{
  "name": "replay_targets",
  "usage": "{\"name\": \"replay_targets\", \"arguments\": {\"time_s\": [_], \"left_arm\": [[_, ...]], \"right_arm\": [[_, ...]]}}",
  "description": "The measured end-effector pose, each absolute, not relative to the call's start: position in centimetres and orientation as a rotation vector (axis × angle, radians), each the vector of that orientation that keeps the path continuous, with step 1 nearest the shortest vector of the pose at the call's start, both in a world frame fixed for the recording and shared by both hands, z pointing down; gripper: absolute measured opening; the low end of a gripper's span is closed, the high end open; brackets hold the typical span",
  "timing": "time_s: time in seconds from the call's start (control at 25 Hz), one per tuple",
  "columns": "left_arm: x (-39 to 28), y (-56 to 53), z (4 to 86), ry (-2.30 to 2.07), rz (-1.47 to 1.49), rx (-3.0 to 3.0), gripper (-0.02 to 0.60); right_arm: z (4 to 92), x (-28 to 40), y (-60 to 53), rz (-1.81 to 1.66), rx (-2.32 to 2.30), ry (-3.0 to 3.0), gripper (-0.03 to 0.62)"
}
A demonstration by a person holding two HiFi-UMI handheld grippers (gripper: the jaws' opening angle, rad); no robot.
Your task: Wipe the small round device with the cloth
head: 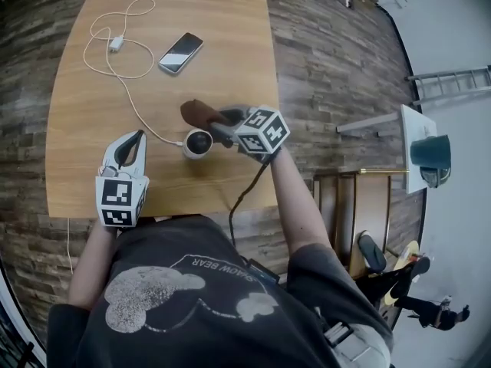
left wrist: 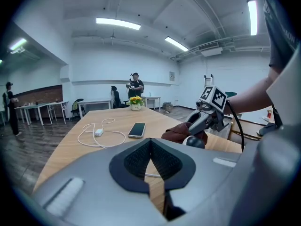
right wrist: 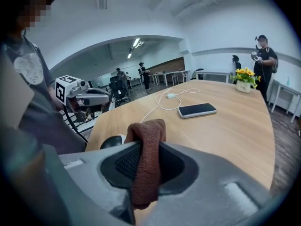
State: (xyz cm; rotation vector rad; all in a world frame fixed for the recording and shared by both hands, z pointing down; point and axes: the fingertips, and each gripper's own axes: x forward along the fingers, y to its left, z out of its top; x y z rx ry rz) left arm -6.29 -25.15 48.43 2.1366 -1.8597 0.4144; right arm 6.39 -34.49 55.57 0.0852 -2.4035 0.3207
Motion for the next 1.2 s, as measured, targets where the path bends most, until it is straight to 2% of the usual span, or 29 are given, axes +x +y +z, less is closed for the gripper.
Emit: {"name": "replay_targets", "arguments": {"time_s": [0.2,0.4,0.72,0.92,1.2], "left_arm": [[-6.7,-25.0,49.3,-1.875,0.446,2.094,0.019],[-6.8,-24.9,50.3,-1.891,0.475,2.078,0.019],[-6.7,-24.6,50.8,-1.891,0.466,2.048,0.018],[-7.0,-25.1,50.3,-1.830,0.425,2.100,0.018],[-7.4,-25.0,49.5,-1.738,0.401,2.210,0.019]], "right_arm": [[57.7,6.2,-34.8,0.432,0.047,-2.390,0.074],[61.3,7.2,-33.8,0.354,0.011,-2.270,0.074],[61.3,8.0,-34.2,0.427,0.148,-2.303,0.074],[58.6,9.2,-34.9,0.451,0.412,-2.350,0.074],[49.7,9.8,-34.0,0.425,0.828,-2.534,0.074]]}}
